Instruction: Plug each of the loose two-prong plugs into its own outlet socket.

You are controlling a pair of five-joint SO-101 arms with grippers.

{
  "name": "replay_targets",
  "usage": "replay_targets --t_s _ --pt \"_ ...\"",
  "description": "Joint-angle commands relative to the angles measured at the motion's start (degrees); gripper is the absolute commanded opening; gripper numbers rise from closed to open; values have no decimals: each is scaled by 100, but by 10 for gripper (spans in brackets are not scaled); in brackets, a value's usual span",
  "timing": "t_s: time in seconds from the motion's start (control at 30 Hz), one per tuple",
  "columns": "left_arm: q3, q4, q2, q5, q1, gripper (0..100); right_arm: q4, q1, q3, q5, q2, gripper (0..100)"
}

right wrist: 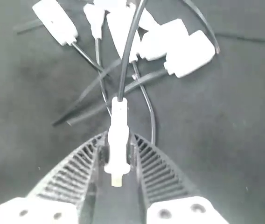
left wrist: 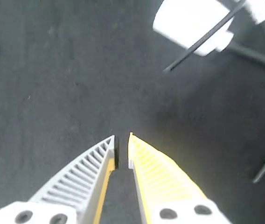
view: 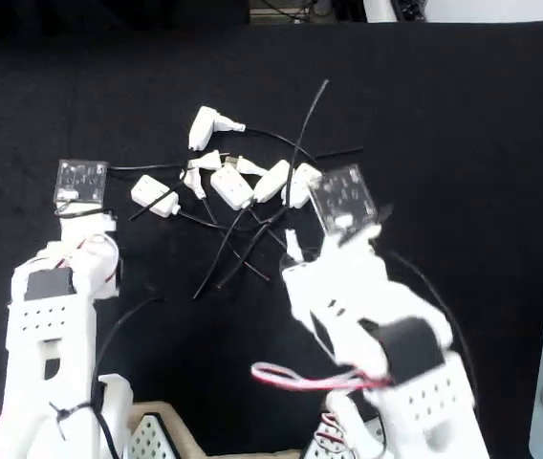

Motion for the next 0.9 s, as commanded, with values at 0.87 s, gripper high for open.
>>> replay_targets --t_s 0.87 --pt "1077 1090 -5574 123 3486 66 -1653 -2673 1314 44 -1262 11"
